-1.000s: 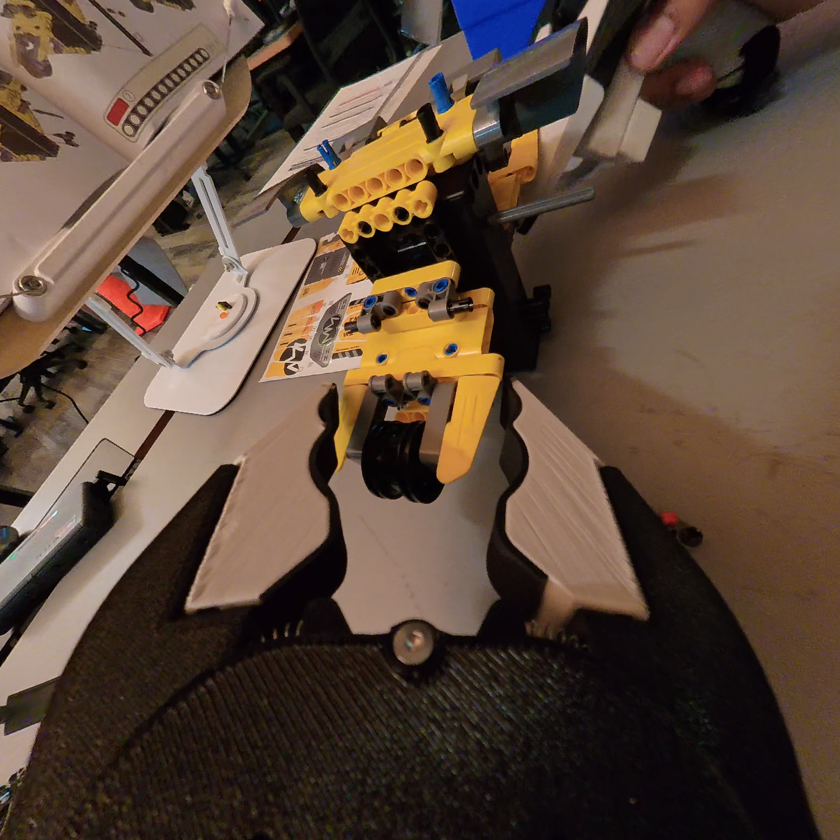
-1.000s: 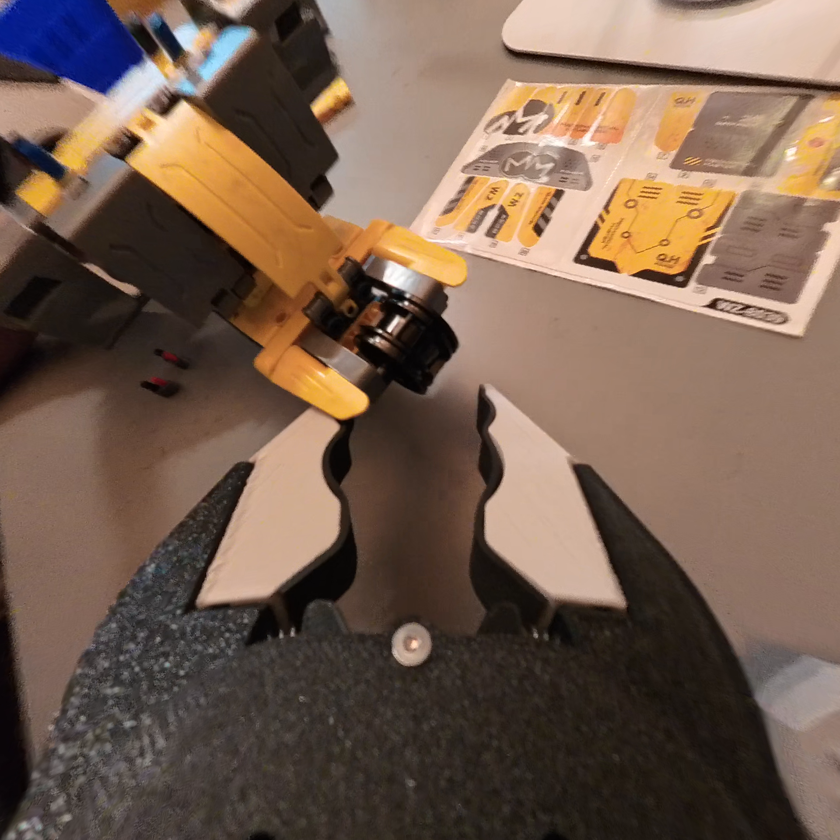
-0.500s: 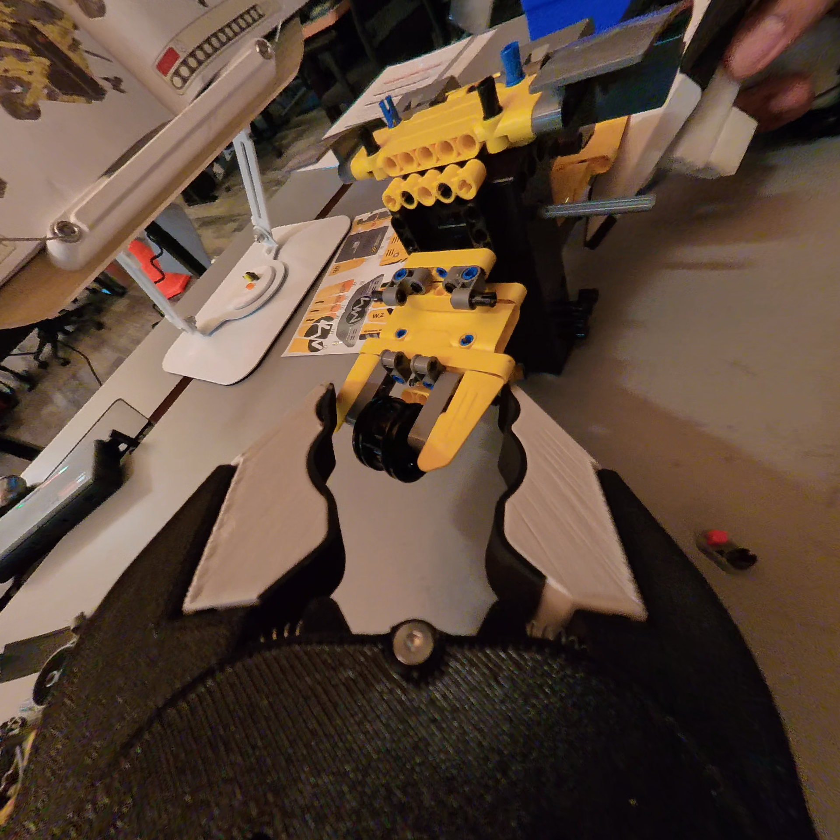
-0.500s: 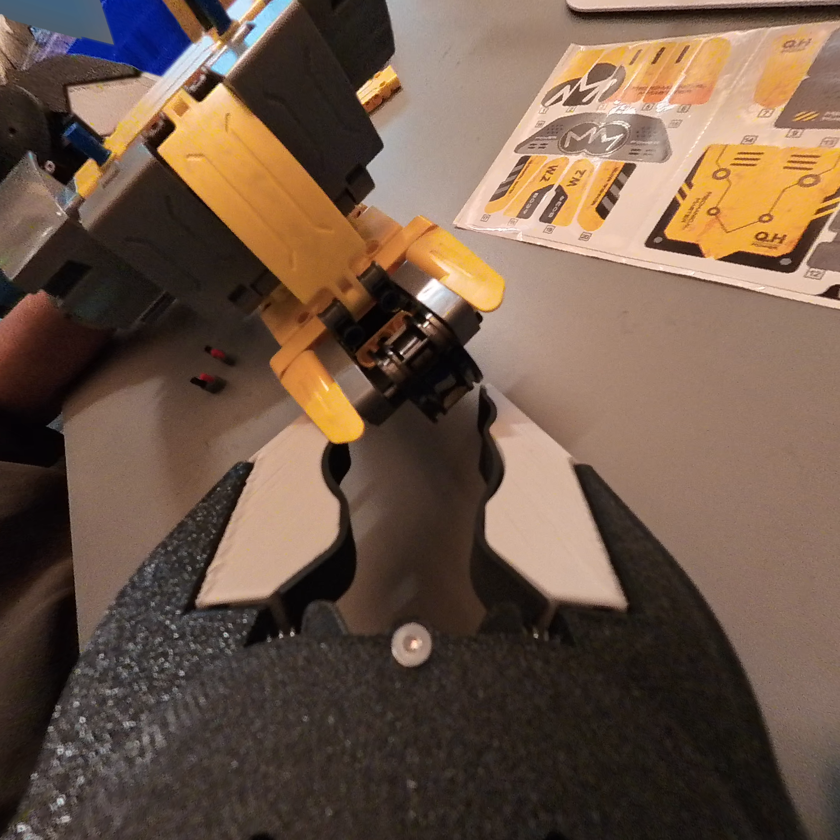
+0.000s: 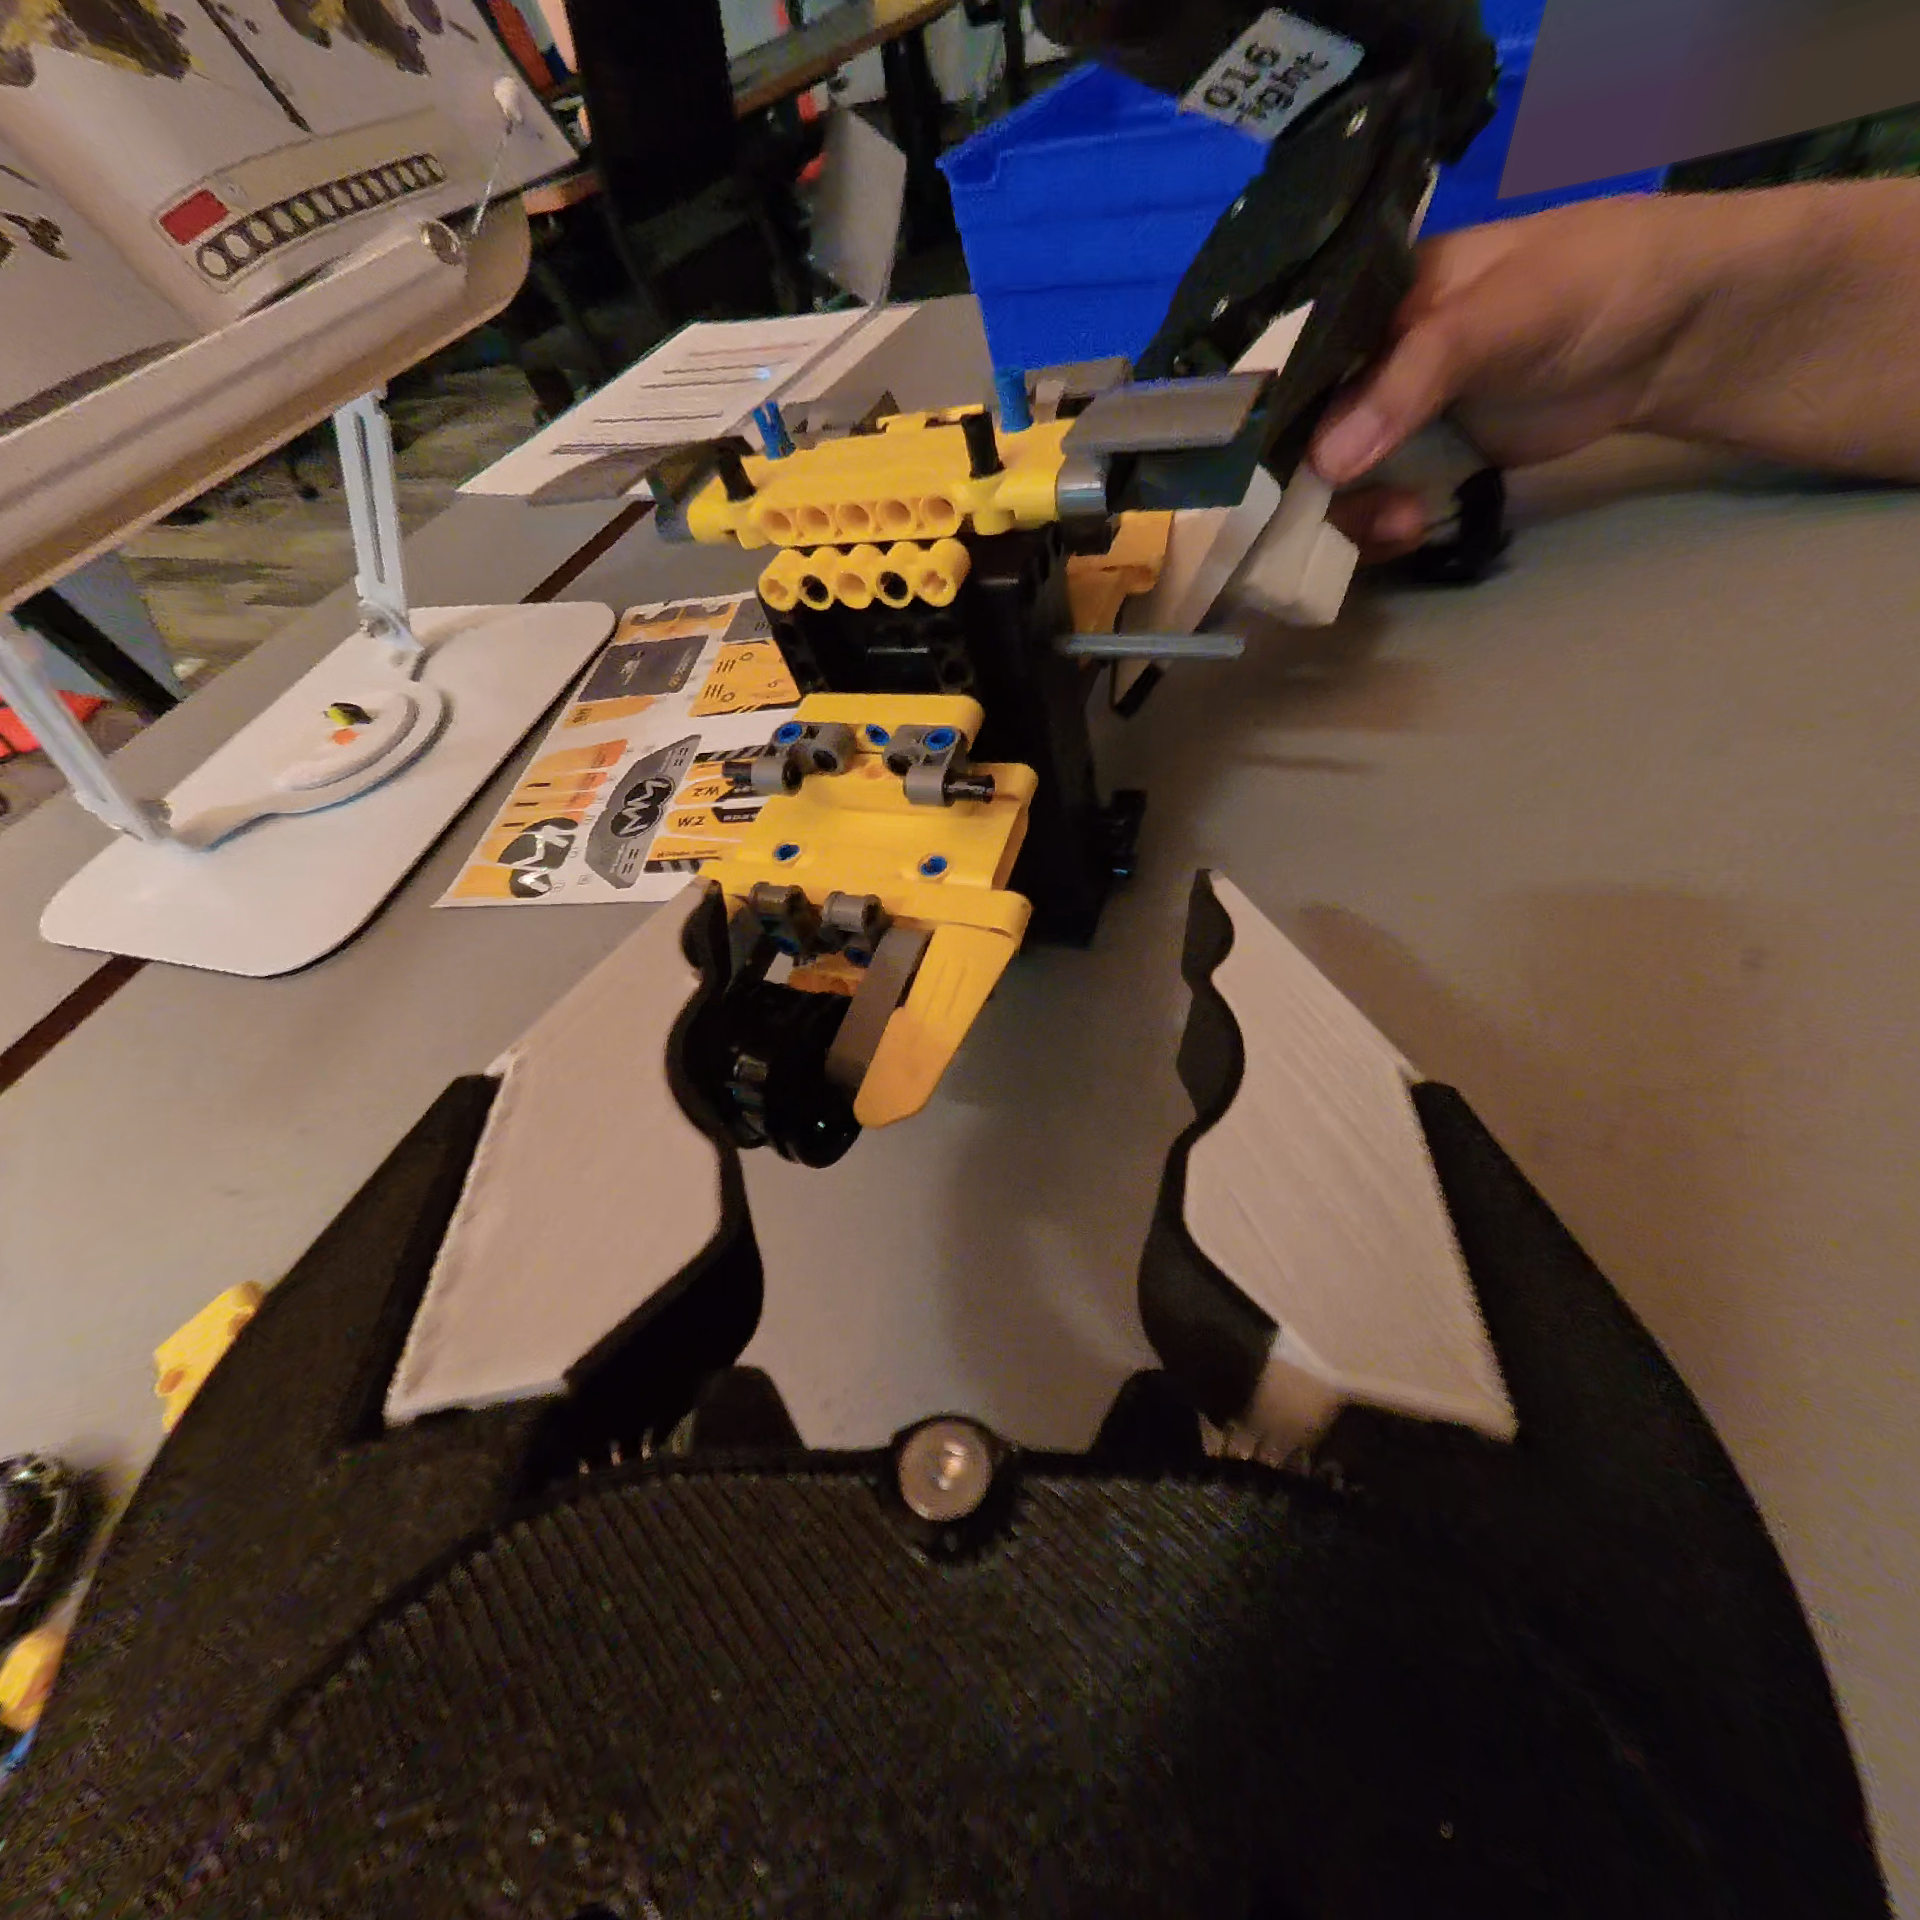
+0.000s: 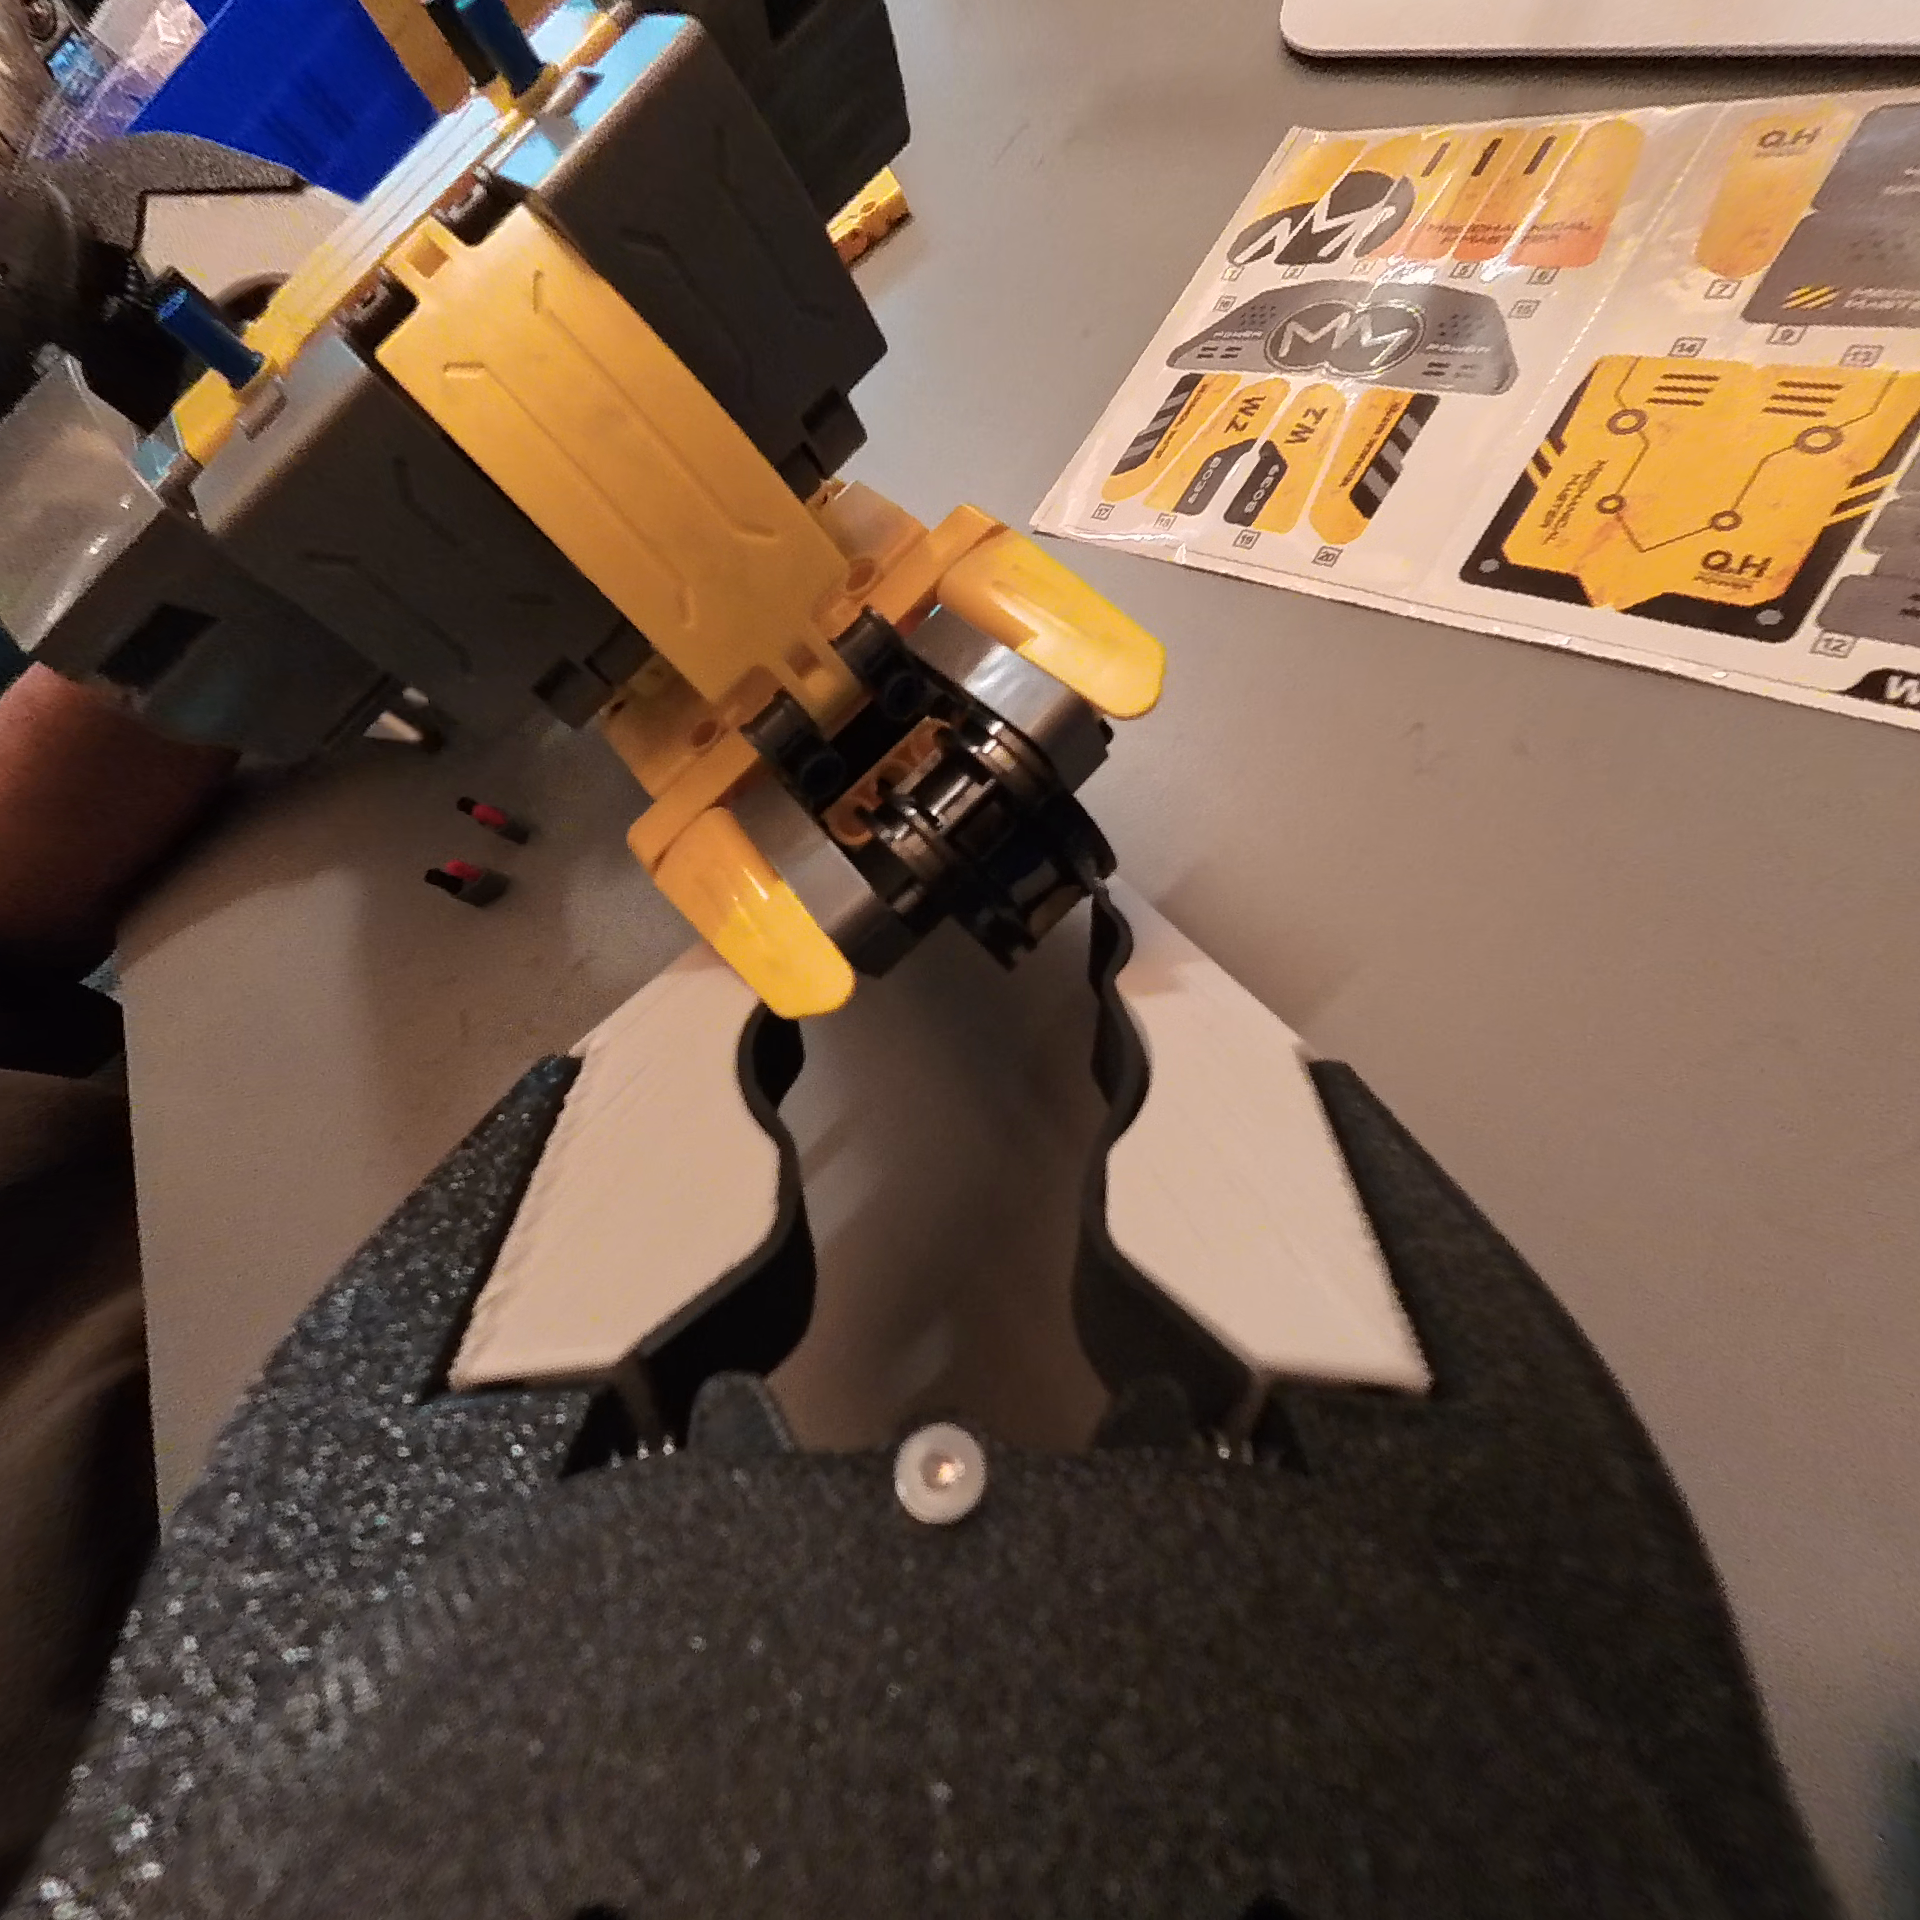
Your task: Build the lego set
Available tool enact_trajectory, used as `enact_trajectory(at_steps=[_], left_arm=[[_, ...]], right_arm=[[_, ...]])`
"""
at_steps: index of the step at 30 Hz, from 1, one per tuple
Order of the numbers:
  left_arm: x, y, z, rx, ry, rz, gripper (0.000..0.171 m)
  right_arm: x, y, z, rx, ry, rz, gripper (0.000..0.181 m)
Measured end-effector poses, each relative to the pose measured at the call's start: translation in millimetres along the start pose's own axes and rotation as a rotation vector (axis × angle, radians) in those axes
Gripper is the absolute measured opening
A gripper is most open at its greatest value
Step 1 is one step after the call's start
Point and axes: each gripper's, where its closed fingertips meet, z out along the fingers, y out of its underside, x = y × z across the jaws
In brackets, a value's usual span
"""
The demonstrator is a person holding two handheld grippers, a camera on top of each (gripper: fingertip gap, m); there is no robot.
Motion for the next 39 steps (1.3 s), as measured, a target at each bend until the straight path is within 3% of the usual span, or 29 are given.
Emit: enact_trajectory(at_steps=[9,18,29,39], left_arm=[[-3,0,-1,0.008,-0.012,-0.019,0.082],[-7,-3,-3,0.028,-0.02,-0.035,0.082],[-12,-9,-7,0.084,-0.014,-0.099,0.082],[-40,0,-15,0.049,-0.141,-0.125,0.076]], right_arm=[[6,-11,-9,0.051,0.048,-0.041,0.048],[22,-8,-15,0.042,0.079,0.044,0.059],[26,-3,-11,0.015,0.123,0.017,0.065],[19,0,-6,0.002,0.099,0.012,0.066]])
